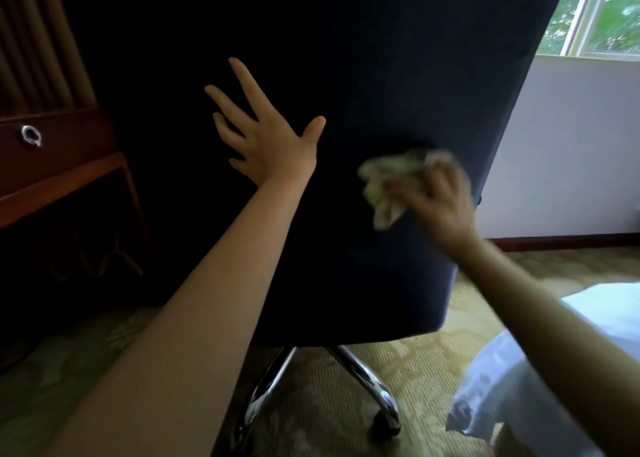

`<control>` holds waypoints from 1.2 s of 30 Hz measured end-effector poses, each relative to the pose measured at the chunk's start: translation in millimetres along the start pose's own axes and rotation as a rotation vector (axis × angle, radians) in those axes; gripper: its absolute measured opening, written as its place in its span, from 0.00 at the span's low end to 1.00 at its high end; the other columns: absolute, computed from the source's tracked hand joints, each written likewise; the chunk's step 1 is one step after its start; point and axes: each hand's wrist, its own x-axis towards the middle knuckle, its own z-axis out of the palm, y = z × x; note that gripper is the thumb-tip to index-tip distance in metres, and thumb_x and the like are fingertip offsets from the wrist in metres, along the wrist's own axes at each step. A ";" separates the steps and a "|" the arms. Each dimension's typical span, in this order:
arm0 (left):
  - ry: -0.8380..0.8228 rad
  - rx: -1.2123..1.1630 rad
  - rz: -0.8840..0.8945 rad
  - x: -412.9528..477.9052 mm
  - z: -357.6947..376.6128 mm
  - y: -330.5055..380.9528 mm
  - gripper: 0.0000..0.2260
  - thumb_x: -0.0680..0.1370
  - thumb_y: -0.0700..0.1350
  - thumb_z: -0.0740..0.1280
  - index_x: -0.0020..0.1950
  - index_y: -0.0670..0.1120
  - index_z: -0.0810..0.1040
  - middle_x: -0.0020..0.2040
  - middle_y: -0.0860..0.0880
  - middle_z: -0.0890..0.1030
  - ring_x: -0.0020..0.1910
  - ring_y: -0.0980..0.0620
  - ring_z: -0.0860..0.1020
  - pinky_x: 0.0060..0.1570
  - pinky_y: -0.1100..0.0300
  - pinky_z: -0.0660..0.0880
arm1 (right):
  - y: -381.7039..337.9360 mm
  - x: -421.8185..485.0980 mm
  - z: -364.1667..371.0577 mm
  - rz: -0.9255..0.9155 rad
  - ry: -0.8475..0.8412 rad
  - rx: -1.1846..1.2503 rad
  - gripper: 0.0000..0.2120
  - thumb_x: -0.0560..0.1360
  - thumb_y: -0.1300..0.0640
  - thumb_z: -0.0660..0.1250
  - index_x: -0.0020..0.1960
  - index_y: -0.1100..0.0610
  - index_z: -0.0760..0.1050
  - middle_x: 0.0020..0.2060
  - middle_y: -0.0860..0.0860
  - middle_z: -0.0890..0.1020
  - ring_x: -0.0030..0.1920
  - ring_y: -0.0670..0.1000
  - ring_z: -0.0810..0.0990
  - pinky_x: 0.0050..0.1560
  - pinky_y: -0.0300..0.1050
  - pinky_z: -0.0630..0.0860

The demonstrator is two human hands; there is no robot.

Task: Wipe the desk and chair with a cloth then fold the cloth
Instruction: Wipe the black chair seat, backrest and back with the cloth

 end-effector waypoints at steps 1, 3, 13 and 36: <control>0.005 0.011 0.004 -1.4 0.8 0.3 0.49 0.72 0.57 0.70 0.77 0.54 0.35 0.77 0.43 0.36 0.76 0.41 0.43 0.68 0.34 0.57 | 16.6 32.7 -7.0 0.026 0.057 -0.076 0.16 0.78 0.49 0.62 0.65 0.51 0.69 0.63 0.63 0.72 0.64 0.62 0.69 0.64 0.55 0.67; 0.010 0.019 0.015 -3.3 2.3 0.5 0.49 0.72 0.58 0.70 0.77 0.54 0.35 0.77 0.43 0.36 0.76 0.40 0.43 0.69 0.34 0.57 | 40.1 89.3 -20.5 0.115 0.215 -0.078 0.12 0.80 0.52 0.62 0.63 0.49 0.72 0.60 0.62 0.75 0.61 0.62 0.71 0.59 0.54 0.71; 0.008 0.011 0.010 -4.5 5.1 0.2 0.49 0.72 0.57 0.71 0.76 0.55 0.35 0.77 0.44 0.36 0.76 0.41 0.44 0.68 0.34 0.58 | -43.5 -13.0 26.7 0.140 0.097 0.162 0.22 0.69 0.61 0.60 0.61 0.49 0.70 0.53 0.59 0.69 0.53 0.61 0.67 0.53 0.54 0.69; 0.026 0.067 0.050 -9.2 -0.3 -5.1 0.48 0.72 0.53 0.72 0.77 0.54 0.38 0.78 0.45 0.39 0.76 0.42 0.45 0.68 0.39 0.63 | 30.8 138.4 -23.0 0.275 0.395 -0.015 0.20 0.70 0.63 0.66 0.57 0.45 0.74 0.55 0.61 0.79 0.54 0.56 0.66 0.48 0.48 0.72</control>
